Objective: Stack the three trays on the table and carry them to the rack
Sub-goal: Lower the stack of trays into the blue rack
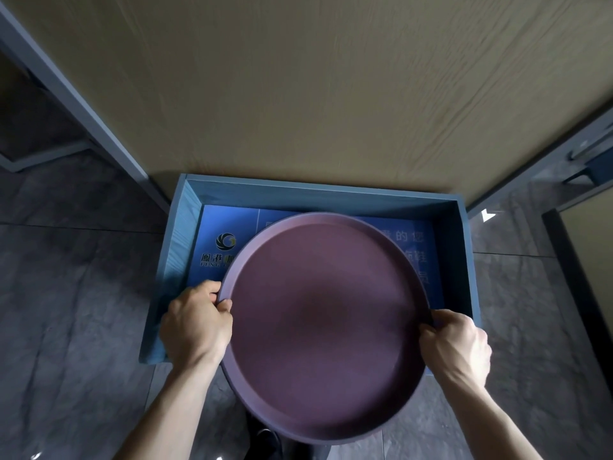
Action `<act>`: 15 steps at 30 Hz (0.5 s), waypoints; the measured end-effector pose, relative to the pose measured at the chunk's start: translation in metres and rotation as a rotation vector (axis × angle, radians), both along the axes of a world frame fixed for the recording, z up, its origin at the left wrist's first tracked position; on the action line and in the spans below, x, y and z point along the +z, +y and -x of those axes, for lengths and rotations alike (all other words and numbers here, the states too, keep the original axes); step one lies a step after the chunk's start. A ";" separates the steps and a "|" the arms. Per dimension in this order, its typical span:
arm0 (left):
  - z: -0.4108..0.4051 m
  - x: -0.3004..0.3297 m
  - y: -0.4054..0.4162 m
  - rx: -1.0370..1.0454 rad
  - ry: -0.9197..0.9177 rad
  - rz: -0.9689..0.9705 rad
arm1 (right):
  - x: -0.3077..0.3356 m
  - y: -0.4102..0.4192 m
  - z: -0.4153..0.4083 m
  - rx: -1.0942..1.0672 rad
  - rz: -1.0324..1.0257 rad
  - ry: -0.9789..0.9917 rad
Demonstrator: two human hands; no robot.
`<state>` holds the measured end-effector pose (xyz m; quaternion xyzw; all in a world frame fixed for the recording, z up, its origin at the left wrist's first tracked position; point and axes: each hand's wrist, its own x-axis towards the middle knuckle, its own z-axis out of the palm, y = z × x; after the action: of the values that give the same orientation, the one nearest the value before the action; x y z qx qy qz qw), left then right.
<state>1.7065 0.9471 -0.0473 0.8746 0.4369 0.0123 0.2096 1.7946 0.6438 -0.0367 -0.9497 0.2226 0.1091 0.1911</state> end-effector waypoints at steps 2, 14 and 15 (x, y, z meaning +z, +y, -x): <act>0.001 0.000 -0.001 -0.008 -0.004 -0.014 | 0.000 0.001 -0.002 -0.035 -0.027 0.005; -0.006 -0.007 -0.001 0.151 -0.040 0.129 | 0.004 -0.002 -0.011 -0.143 -0.212 0.020; -0.006 -0.007 -0.002 0.152 -0.042 0.120 | 0.003 -0.002 -0.011 -0.137 -0.208 0.016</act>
<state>1.7127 0.9450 -0.0547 0.8245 0.4974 0.0203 0.2689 1.8055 0.6417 -0.0337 -0.9064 0.2758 0.1260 0.2939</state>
